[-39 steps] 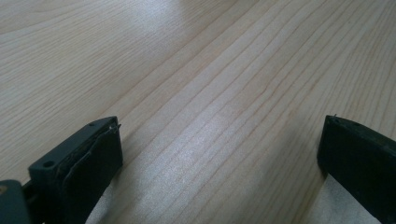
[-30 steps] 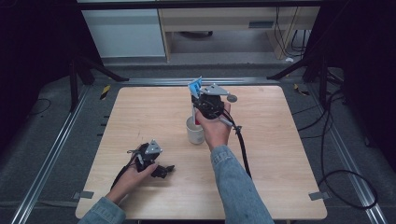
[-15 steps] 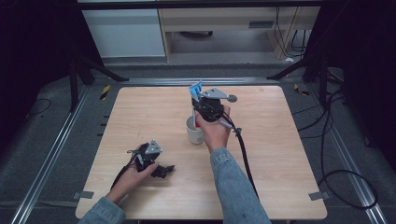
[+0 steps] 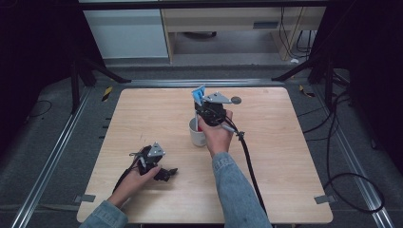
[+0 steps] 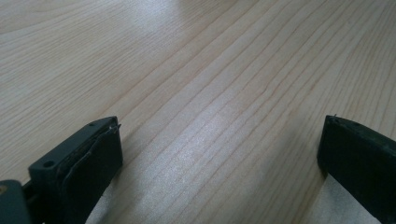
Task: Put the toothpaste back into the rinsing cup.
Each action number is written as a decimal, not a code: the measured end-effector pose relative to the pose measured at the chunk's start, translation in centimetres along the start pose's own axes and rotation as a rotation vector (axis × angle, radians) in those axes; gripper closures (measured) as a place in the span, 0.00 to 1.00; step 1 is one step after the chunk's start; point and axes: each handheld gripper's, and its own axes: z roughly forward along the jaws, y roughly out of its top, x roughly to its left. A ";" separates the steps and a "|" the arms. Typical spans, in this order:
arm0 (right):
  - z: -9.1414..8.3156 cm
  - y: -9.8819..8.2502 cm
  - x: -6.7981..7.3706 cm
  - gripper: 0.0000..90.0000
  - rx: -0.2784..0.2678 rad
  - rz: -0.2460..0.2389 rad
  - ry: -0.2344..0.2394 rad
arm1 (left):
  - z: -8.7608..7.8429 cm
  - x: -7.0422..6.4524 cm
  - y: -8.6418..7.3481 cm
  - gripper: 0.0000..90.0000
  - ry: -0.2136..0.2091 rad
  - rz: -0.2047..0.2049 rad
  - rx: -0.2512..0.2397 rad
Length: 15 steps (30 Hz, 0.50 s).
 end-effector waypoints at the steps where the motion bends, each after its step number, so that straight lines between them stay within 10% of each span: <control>1: 0.0 0.0 0.0 0.81 0.001 0.004 0.001 | 0.0 0.0 0.0 0.00 0.000 0.000 0.000; 15: 0.2 -0.7 0.0 0.81 -0.001 0.010 -0.003 | 0.0 0.0 0.0 0.00 0.001 0.000 0.000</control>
